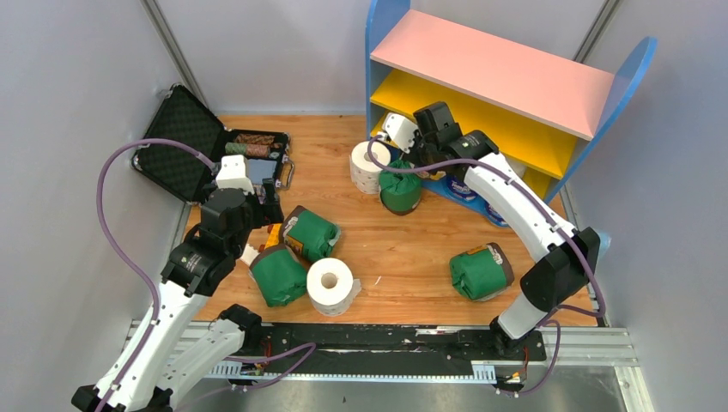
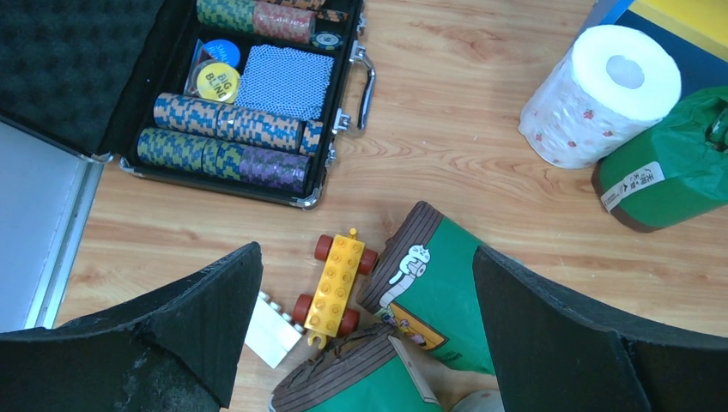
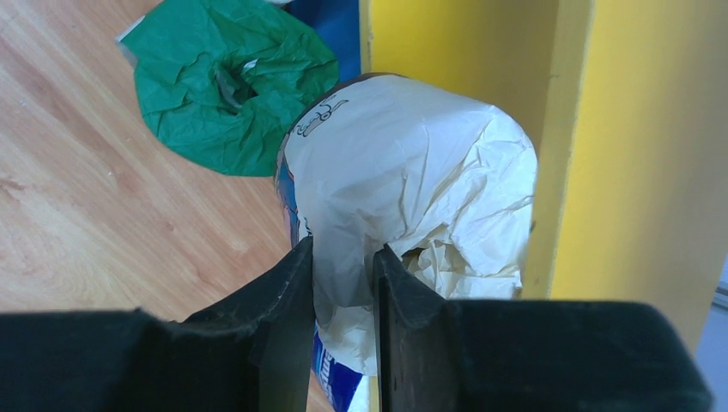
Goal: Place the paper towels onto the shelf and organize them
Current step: Place the paper towel on the shelf.
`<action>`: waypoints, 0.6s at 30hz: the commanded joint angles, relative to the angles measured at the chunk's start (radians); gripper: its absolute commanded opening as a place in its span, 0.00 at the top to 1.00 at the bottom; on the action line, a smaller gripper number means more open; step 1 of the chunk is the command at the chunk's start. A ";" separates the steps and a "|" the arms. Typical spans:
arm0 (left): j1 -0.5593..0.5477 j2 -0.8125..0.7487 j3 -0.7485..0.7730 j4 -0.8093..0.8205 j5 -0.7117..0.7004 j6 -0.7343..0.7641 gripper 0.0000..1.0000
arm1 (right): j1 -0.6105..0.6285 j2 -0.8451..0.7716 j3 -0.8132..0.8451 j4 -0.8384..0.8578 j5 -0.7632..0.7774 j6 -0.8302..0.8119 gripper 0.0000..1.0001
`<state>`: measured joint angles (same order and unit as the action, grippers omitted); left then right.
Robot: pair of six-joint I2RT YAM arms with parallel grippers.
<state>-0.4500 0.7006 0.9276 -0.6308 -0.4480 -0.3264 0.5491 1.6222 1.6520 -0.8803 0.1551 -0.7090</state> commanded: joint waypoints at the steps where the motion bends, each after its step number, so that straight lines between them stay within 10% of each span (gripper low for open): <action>1: 0.004 -0.002 -0.006 0.036 0.006 0.011 0.00 | -0.041 0.037 0.054 0.098 0.132 -0.046 1.00; 18: 0.004 -0.004 -0.007 0.038 0.008 0.010 0.00 | -0.038 0.030 -0.001 0.162 0.241 -0.089 1.00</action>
<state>-0.4500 0.7006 0.9272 -0.6308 -0.4458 -0.3264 0.5167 1.6566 1.6905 -0.7837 0.3187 -0.7738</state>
